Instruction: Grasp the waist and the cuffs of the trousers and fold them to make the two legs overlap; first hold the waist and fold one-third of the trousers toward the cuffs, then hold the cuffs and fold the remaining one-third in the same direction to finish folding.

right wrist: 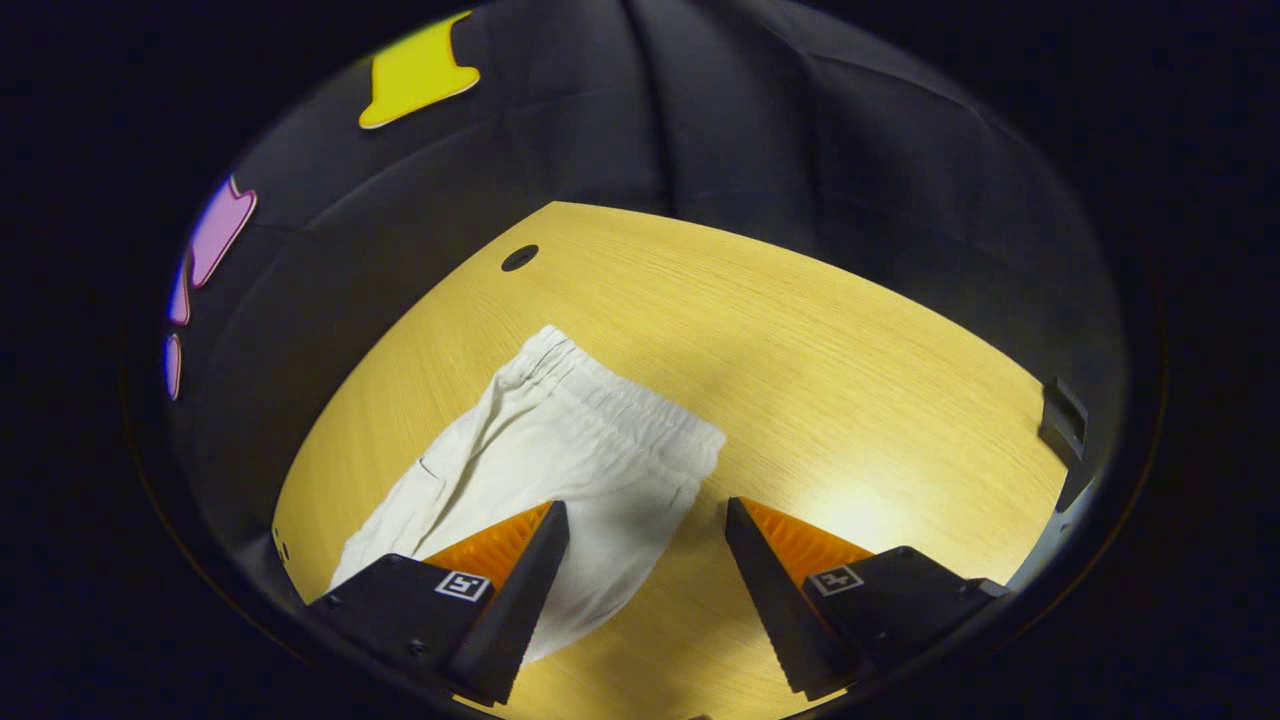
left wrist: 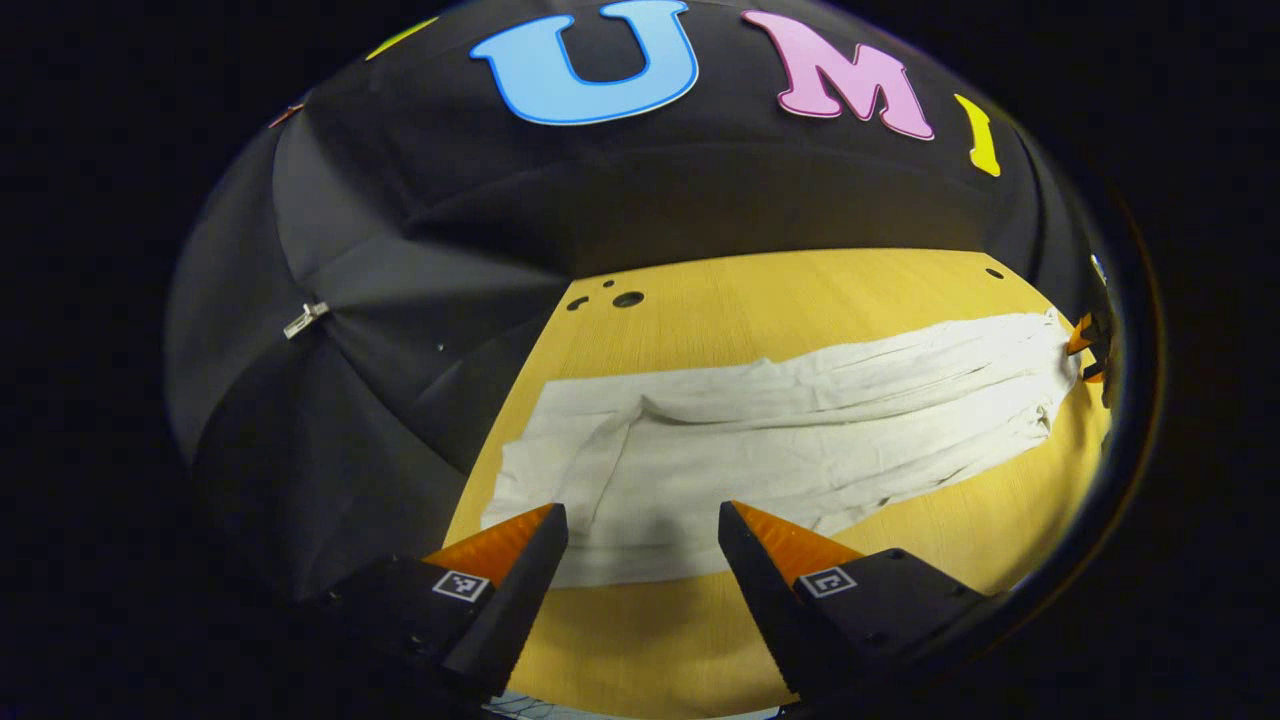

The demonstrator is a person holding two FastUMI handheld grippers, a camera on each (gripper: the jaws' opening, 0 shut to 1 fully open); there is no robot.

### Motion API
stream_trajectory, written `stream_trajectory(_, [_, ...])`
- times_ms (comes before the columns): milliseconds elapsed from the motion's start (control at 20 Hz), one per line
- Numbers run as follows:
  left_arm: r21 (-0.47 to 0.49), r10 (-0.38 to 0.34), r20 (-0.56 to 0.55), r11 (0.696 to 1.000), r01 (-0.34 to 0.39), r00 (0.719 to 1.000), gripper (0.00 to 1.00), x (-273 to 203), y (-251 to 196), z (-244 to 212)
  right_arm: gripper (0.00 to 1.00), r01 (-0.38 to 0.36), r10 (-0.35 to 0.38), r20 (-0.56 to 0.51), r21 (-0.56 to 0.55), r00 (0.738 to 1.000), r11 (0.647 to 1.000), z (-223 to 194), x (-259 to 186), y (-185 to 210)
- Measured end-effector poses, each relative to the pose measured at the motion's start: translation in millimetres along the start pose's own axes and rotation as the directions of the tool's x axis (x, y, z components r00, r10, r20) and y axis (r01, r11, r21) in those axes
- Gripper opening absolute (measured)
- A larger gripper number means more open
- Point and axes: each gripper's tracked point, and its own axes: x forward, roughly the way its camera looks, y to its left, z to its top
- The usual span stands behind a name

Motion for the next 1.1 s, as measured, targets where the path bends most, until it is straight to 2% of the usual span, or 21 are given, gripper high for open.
stream_trajectory(100, [-0.021, -0.007, -0.019, 1.000, 0.007, 1.000, 0.96, -1, -1, -8, 0.99, 0.029, -0.029, -0.008, 0.030, 1.000, 0.999, 2, -1, -3])
stream_trajectory(200, [-0.046, -0.015, -0.031, 0.999, 0.013, 0.999, 0.96, 0, -1, -12, 0.96, 0.011, -0.008, -0.025, 0.115, 1.000, 0.993, 0, -6, 4])
stream_trajectory(250, [-0.055, -0.015, -0.034, 0.998, 0.013, 0.999, 0.96, 0, -1, -13, 0.96, -0.019, 0.027, -0.045, 0.184, 0.999, 0.983, -4, -8, 10])
stream_trajectory(350, [-0.069, -0.017, -0.041, 0.998, 0.014, 0.999, 0.96, -1, -3, -17, 0.95, -0.036, 0.049, -0.036, 0.301, 0.998, 0.953, 1, -5, 17])
stream_trajectory(450, [-0.070, -0.019, -0.055, 0.997, 0.015, 0.998, 0.96, -1, -5, -22, 0.96, -0.011, 0.027, -0.036, 0.394, 0.999, 0.919, 6, 2, 14])
stream_trajectory(550, [-0.073, -0.021, -0.061, 0.997, 0.017, 0.998, 0.96, -1, -6, -24, 0.90, 0.032, -0.013, -0.048, 0.426, 0.999, 0.904, 10, 9, 7])
stream_trajectory(650, [-0.084, -0.030, -0.071, 0.996, 0.024, 0.997, 0.96, -1, -10, -26, 0.77, 0.085, -0.058, -0.076, 0.424, 0.995, 0.902, 8, 8, 2])
stream_trajectory(700, [-0.090, -0.033, -0.078, 0.996, 0.026, 0.996, 0.96, 0, -11, -28, 0.64, 0.085, -0.051, -0.090, 0.421, 0.995, 0.903, 6, 10, 3])
stream_trajectory(750, [-0.103, -0.038, -0.091, 0.994, 0.029, 0.995, 0.96, 1, -12, -30, 0.55, 0.091, -0.051, -0.107, 0.415, 0.993, 0.905, 2, 15, 1])
stream_trajectory(800, [-0.125, -0.052, -0.112, 0.991, 0.038, 0.992, 0.96, 1, -16, -35, 0.26, 0.074, -0.039, -0.089, 0.436, 0.995, 0.897, 5, 15, 3])
stream_trajectory(850, [-0.160, -0.072, -0.136, 0.986, 0.049, 0.988, 0.96, 1, -20, -40, 0.12, 0.051, -0.018, -0.078, 0.456, 0.997, 0.889, 7, 17, 3])
stream_trajectory(1000, [-0.324, -0.119, -0.183, 0.944, 0.054, 0.976, 0.95, 0, -30, -55, 0.11, -0.008, 0.025, -0.028, 0.472, 0.999, 0.882, 5, 18, 8])
stream_trajectory(1100, [-0.449, -0.151, -0.198, 0.892, 0.047, 0.968, 0.95, 0, -33, -61, 0.11, -0.012, 0.031, -0.032, 0.480, 0.999, 0.877, 5, 18, 9])
